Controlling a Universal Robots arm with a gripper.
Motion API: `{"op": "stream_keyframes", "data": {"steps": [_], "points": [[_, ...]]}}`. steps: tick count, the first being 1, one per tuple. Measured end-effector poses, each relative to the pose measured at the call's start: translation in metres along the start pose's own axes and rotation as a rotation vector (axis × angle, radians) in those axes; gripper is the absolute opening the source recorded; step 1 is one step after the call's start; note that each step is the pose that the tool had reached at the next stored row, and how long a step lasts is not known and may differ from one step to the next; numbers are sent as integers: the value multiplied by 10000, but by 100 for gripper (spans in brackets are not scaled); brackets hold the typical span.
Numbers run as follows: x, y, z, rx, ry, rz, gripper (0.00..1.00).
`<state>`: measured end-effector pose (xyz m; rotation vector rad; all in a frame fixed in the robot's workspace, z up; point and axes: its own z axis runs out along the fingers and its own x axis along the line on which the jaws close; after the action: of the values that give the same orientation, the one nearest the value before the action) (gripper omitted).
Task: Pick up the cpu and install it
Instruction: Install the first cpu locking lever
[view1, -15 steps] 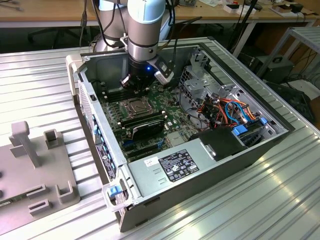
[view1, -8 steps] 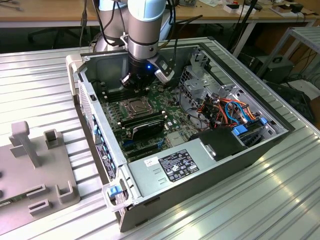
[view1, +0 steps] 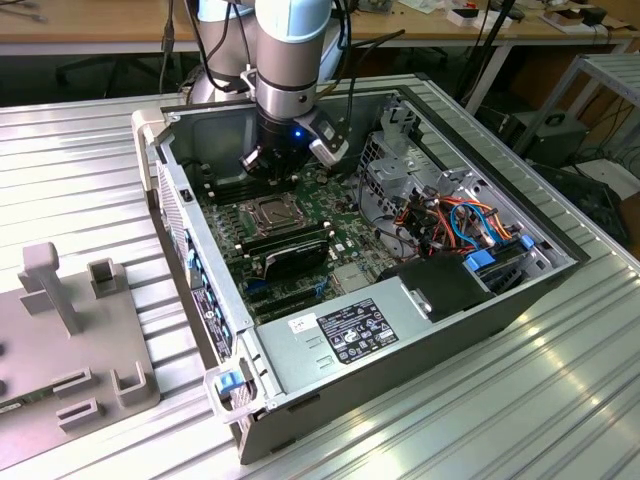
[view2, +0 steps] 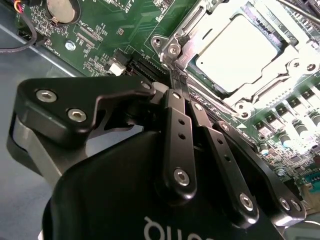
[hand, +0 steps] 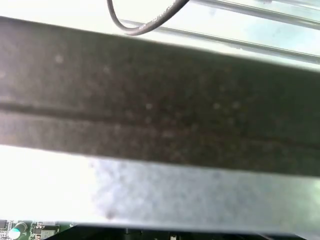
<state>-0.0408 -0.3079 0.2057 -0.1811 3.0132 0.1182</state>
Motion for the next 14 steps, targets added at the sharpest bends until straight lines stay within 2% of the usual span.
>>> {"op": "stream_keyframes", "data": {"steps": [1,2,3,4,5,11,14], "points": [[0,0,0,-5,47,4,11],[-1,-1,1,-18,165,15,11],[-1,-1,1,-28,247,22,11],[-3,-1,3,-48,411,36,11],[-3,-1,3,-54,476,41,11],[-3,0,5,-39,483,40,11],[-4,0,3,157,518,22,11]]}}
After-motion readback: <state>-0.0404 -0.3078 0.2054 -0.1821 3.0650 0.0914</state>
